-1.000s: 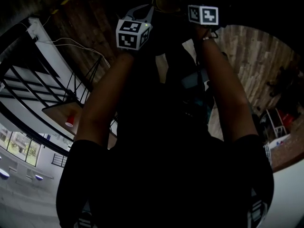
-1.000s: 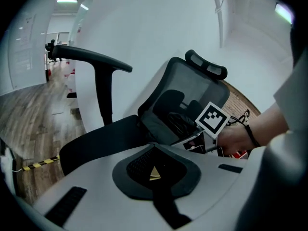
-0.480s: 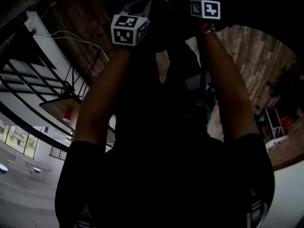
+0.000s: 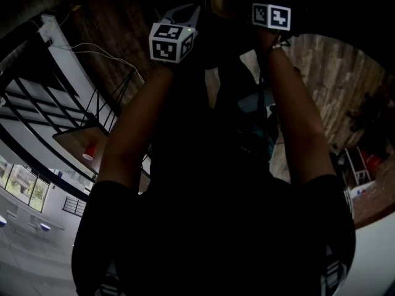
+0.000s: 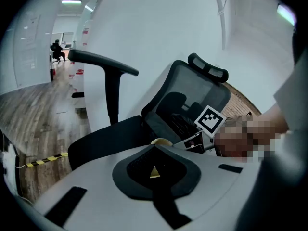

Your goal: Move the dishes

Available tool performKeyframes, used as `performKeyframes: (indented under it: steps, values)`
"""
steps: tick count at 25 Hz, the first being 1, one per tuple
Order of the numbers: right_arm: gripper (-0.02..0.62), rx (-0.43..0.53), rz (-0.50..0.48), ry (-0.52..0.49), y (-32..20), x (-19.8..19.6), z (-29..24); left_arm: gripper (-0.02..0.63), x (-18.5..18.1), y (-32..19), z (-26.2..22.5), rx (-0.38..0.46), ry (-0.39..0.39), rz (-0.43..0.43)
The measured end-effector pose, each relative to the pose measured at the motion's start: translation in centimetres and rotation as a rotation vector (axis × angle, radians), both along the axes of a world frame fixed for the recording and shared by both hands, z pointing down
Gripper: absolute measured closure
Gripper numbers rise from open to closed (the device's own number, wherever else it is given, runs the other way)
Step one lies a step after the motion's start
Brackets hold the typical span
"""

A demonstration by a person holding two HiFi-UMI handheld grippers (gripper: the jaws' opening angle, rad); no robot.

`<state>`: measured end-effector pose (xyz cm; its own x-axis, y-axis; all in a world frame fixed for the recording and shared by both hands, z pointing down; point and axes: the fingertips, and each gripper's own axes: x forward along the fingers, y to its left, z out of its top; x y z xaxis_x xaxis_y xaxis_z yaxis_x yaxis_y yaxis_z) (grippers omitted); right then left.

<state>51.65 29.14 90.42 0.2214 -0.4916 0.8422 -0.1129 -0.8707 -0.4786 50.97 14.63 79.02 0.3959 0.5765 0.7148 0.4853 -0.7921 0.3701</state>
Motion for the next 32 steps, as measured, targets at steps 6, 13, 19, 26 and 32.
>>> performKeyframes:
  steps: [6,13,19,26,32]
  values:
    - [0.583,0.023,0.060,0.064,-0.2,-0.1,-6.7,0.611,0.4,0.2,-5.6,-0.011,0.077,0.061]
    - [0.583,0.001,0.130,0.157,1.0,-1.2,-16.6,0.611,-0.9,0.0,-11.8,-0.036,0.128,0.117]
    - [0.583,0.011,0.194,0.206,1.0,-1.7,-21.1,0.611,-1.1,0.2,-14.5,-0.068,0.158,0.130]
    - [0.583,0.000,0.211,0.229,-1.3,-3.7,-22.3,0.611,-2.8,-2.4,-16.3,-0.085,0.215,0.131]
    - [0.583,0.033,0.098,0.240,-5.0,-5.0,-22.7,0.611,-5.2,-5.4,-17.0,-0.058,0.245,0.023]
